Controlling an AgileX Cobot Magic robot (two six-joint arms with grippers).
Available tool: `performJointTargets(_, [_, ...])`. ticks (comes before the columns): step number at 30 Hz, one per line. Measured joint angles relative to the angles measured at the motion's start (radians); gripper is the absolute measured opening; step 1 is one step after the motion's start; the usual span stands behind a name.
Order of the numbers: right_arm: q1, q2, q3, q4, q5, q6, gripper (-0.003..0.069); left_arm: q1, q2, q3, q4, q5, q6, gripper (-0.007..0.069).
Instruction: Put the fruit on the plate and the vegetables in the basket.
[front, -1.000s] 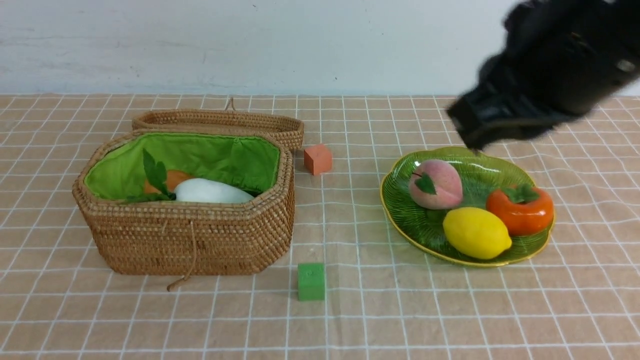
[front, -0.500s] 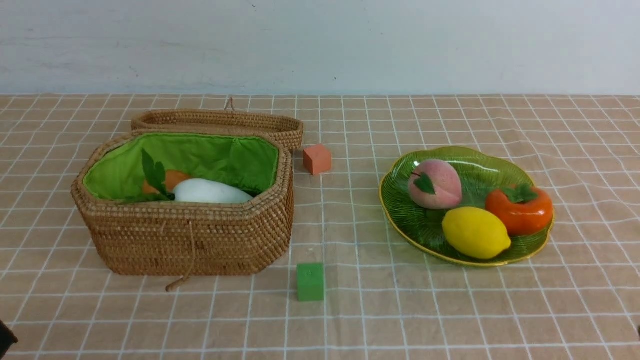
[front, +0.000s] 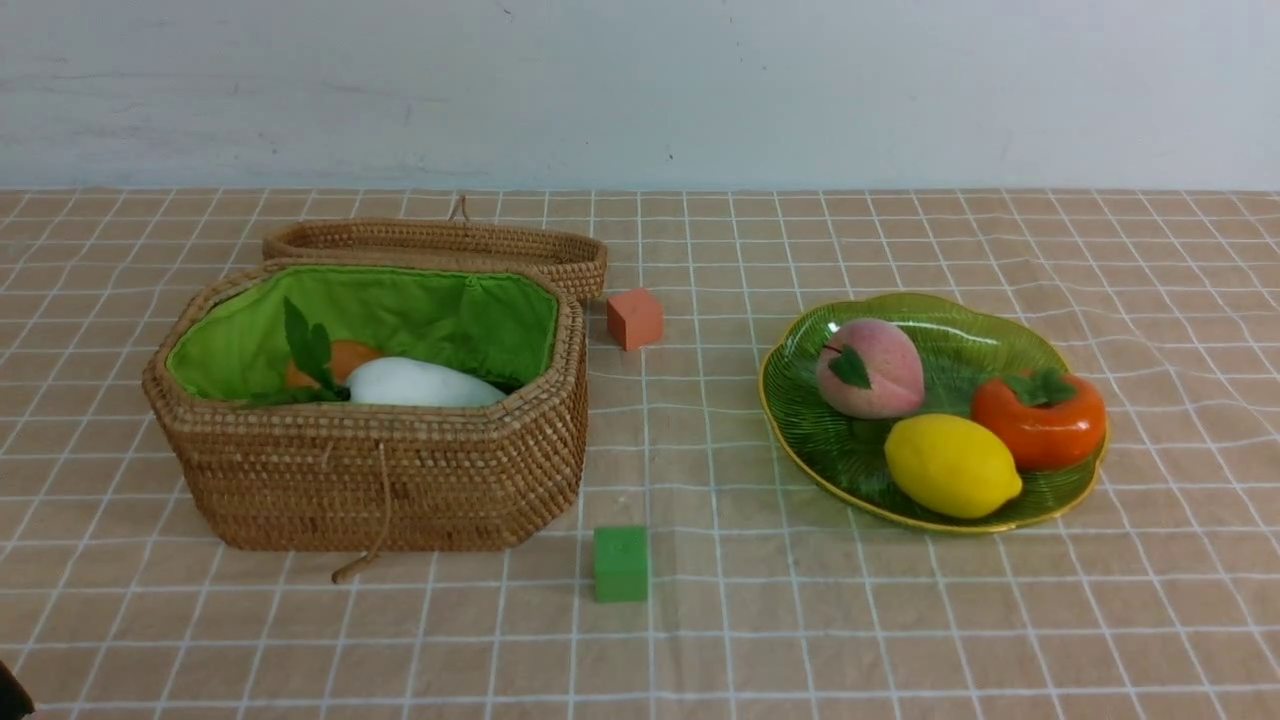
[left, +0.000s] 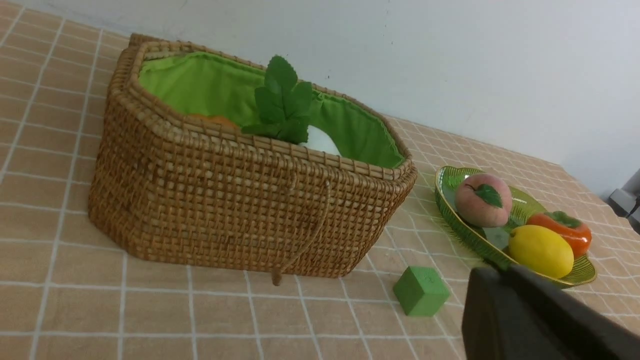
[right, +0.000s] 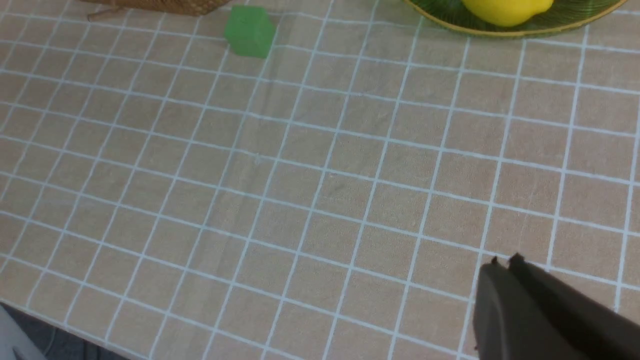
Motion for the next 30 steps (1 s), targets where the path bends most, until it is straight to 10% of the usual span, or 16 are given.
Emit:
performJointTargets(12, [-0.656, -0.43, 0.597, 0.014, -0.634, -0.313, -0.0017, 0.0, 0.0, 0.0, 0.0, 0.101, 0.0, -0.001])
performJointTargets(30, [-0.702, -0.464, 0.83, 0.045, -0.756, -0.227, -0.0014, 0.0, 0.0, 0.001, 0.002, 0.142, 0.0, -0.0006])
